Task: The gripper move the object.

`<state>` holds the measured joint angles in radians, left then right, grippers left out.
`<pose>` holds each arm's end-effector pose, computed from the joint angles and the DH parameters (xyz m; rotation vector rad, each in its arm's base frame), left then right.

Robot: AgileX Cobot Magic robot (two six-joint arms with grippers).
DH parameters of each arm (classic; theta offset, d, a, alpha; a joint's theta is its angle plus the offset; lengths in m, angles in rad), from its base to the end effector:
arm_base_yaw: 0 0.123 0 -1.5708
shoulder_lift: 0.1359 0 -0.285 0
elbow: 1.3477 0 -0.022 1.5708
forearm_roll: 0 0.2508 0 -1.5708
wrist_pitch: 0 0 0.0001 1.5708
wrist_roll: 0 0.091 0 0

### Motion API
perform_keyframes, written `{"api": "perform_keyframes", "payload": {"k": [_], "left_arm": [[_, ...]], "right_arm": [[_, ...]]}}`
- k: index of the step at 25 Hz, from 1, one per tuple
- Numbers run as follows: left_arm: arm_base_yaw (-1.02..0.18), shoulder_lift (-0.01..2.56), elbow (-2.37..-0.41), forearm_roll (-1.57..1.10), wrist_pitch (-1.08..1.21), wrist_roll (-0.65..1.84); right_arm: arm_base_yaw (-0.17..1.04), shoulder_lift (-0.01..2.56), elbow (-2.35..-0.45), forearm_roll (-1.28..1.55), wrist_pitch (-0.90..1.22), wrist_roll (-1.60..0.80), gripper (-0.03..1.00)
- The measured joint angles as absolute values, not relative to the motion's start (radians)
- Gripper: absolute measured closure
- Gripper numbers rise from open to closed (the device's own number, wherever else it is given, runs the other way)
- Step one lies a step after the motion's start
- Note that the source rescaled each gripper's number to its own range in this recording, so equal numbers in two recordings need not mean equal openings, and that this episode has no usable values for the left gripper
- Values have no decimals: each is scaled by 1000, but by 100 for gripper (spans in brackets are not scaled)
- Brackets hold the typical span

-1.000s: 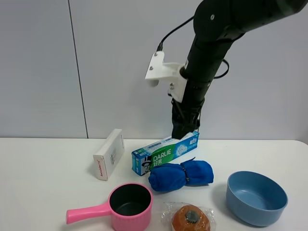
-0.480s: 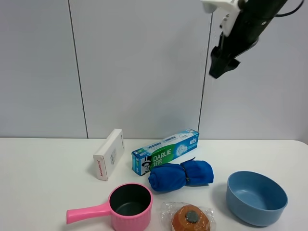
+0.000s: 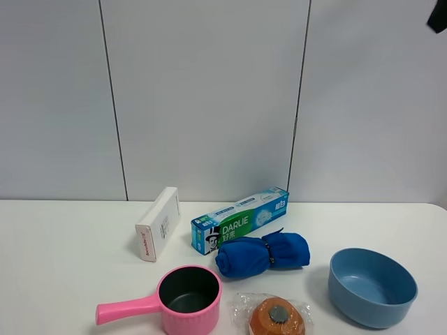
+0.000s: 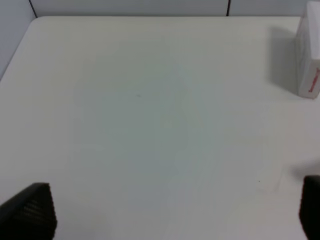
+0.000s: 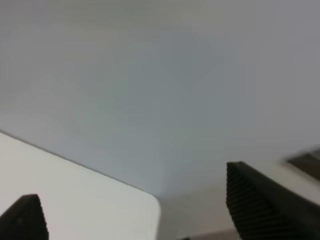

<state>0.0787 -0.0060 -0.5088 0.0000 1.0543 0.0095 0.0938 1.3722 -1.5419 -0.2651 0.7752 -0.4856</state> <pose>-0.0065 -0.0005 0.2802 -0.0700 2.0223 0.0558 0.2978 0.0112 0.4494 -0.6846 1.9940 -0.5453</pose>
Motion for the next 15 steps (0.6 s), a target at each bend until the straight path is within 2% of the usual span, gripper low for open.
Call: {"api": "perform_keyframes", "payload": {"k": [7, 15], "left_arm": [[79, -6, -509, 0, 1054, 9], [79, -6, -509, 0, 1054, 9]], "right_arm": [[-48, 1197, -1542, -265, 860, -452, 43], [-59, 1008, -1542, -301, 1146, -219, 43]]}}
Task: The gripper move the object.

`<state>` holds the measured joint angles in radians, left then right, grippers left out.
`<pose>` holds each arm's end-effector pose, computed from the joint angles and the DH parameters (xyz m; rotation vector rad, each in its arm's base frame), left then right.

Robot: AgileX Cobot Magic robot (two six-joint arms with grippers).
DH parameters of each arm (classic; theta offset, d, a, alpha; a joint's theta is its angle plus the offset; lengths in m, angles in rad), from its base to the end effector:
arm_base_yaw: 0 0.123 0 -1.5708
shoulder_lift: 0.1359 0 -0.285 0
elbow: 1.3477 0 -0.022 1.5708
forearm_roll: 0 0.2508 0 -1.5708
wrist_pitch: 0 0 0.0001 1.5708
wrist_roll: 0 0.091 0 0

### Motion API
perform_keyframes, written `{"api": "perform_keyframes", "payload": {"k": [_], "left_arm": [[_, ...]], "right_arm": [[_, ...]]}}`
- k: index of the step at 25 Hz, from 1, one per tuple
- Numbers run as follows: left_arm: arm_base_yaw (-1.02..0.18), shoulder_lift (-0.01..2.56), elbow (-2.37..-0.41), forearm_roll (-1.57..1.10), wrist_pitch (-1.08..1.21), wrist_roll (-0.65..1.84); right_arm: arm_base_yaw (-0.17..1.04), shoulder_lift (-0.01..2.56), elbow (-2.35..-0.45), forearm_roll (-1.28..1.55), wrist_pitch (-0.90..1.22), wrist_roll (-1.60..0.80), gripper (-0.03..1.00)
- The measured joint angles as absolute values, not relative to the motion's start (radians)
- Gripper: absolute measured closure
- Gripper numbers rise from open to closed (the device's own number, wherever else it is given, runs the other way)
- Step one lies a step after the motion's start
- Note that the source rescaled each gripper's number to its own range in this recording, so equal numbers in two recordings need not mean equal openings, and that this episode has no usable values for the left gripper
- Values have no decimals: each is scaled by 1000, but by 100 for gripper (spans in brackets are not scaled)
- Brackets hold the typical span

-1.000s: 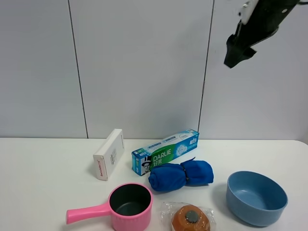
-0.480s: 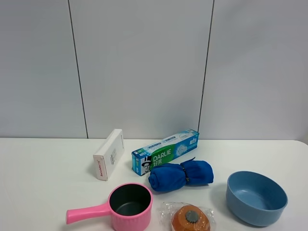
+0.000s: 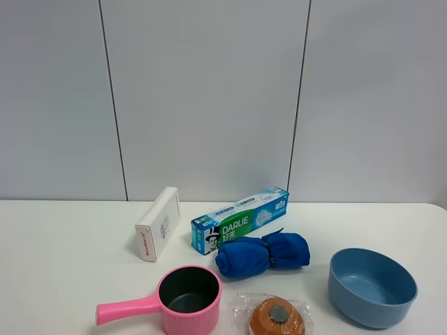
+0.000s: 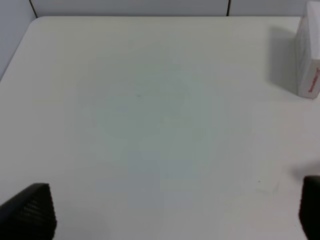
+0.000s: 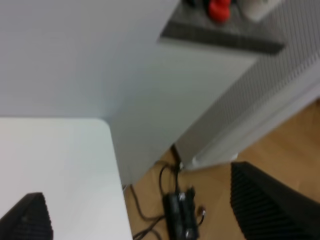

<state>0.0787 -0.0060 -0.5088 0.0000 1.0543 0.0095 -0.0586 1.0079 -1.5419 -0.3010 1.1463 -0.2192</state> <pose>-0.0065 -0.0005 0.2802 -0.0700 2.0223 0.0558 0.1479 -0.0333 0.5036 -0.1325 2.0969 -0.5300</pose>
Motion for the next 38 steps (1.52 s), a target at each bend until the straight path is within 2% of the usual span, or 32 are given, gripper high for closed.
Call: {"api": "perform_keyframes", "payload": {"k": [3, 13, 17, 24, 27, 32, 38], "left_arm": [[79, -6, -509, 0, 1054, 9], [79, -6, -509, 0, 1054, 9], [79, -6, -509, 0, 1054, 9], [79, -6, -509, 0, 1054, 9], [79, -6, -509, 0, 1054, 9], [79, -6, -509, 0, 1054, 9], [79, -6, -509, 0, 1054, 9]], "right_arm": [[-59, 930, -1543, -302, 1207, -178, 43], [-59, 609, -1488, -274, 1214, -37, 43], [-59, 436, -1307, -205, 1214, -31, 43], [-59, 160, -803, -97, 1193, -32, 43], [-59, 83, -645, -84, 1166, -32, 43], [-59, 65, -576, -80, 1197, -32, 43], [-59, 64, -546, 0, 1131, -32, 43]]}}
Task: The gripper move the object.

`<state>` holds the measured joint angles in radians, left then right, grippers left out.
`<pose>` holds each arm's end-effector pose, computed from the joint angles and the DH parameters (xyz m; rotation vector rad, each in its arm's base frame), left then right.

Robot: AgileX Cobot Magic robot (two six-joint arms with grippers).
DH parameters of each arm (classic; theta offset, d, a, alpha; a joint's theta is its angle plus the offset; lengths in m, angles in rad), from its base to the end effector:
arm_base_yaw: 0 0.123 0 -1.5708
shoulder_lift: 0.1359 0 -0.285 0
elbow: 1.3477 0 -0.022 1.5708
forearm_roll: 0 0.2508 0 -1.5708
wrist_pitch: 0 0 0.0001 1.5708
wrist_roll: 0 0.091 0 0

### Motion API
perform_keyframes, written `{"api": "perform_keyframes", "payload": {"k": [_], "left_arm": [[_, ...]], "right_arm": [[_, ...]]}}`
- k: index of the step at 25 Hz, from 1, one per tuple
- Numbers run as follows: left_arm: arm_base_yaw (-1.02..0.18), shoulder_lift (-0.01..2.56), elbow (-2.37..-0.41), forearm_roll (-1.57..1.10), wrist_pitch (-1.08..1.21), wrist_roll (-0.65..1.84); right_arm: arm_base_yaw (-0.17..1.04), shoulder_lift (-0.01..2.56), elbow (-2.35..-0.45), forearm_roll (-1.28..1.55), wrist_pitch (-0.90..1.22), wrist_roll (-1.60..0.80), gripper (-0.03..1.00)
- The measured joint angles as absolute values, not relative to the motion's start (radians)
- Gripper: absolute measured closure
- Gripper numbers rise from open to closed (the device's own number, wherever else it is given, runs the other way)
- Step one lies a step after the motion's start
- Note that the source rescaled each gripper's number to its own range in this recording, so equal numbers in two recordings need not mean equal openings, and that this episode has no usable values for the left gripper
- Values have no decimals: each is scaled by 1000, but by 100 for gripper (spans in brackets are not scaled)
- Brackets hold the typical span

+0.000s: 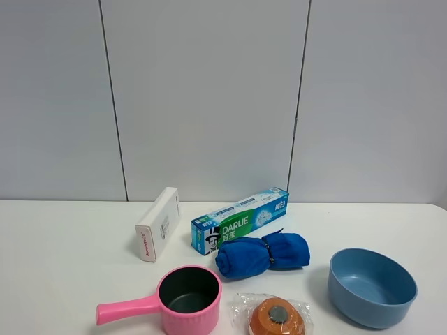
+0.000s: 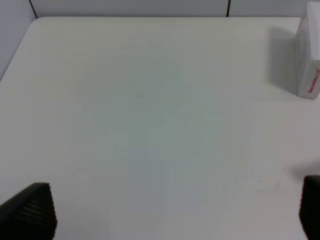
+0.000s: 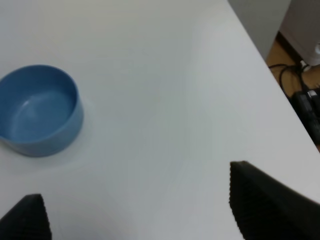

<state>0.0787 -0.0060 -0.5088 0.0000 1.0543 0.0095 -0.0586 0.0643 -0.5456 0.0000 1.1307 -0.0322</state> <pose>-0.0065 -0.0005 0.2802 -0.0700 2.0223 0.0558 -0.0029 0.0002 0.2846 0.0282 2.1333 -0.0534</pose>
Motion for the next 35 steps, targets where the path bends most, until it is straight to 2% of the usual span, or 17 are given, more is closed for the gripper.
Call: {"api": "perform_keyframes", "payload": {"k": [27, 35], "left_arm": [[79, -6, -509, 0, 1054, 9], [79, -6, -509, 0, 1054, 9]], "right_arm": [[-59, -3, -503, 24, 1073, -34, 43], [-59, -3, -503, 74, 1073, -33, 39]]}}
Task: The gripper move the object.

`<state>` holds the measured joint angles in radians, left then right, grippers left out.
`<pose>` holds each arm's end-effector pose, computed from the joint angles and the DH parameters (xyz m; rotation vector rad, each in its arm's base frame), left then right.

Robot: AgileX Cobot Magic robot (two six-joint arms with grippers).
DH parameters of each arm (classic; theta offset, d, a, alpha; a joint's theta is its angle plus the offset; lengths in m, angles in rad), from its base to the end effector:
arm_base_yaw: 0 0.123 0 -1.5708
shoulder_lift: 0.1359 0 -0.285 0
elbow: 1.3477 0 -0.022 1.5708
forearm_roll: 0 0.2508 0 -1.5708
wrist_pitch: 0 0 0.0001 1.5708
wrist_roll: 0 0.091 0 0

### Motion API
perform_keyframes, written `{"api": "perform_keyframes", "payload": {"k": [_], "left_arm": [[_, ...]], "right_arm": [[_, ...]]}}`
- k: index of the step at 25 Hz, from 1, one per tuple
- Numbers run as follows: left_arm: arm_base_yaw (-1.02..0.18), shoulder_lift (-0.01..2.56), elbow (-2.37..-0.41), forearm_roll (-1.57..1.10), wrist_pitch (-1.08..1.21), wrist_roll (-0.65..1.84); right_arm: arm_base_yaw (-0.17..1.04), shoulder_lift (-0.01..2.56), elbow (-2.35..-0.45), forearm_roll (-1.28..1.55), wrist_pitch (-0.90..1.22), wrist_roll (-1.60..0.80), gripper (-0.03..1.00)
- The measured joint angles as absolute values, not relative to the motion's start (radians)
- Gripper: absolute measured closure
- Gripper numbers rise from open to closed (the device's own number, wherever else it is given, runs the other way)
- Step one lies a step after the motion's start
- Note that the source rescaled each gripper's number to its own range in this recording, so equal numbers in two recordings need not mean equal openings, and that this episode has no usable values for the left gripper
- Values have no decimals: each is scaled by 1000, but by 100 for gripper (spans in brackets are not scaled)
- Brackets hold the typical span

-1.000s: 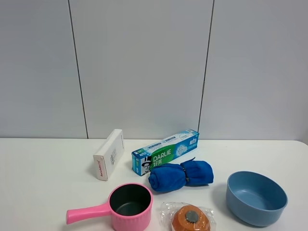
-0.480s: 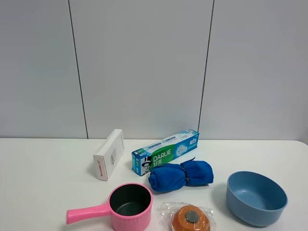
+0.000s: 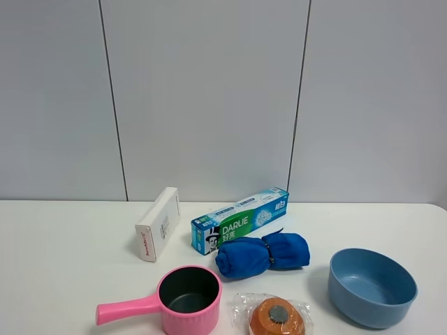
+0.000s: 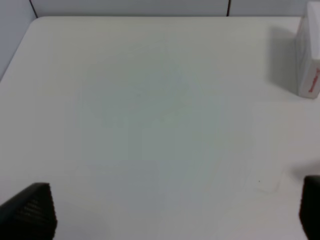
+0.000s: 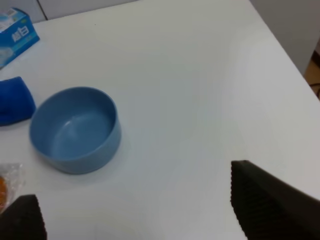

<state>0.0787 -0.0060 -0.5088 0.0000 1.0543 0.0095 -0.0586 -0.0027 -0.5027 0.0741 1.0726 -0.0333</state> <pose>-0.0065 -0.0005 0.2802 -0.0700 2.0223 0.0558 -0.0058 0.0063 0.2772 0.0217 2.0486 0.0315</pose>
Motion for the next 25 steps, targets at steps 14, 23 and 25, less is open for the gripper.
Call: {"api": "perform_keyframes", "payload": {"k": [14, 23, 25], "left_arm": [[79, -6, -509, 0, 1054, 9], [79, -6, -509, 0, 1054, 9], [79, -6, -509, 0, 1054, 9]], "right_arm": [[-59, -3, -503, 81, 1073, -33, 39], [-59, -3, -503, 86, 1072, -33, 39], [-59, -3, -503, 86, 1072, -33, 39]]}}
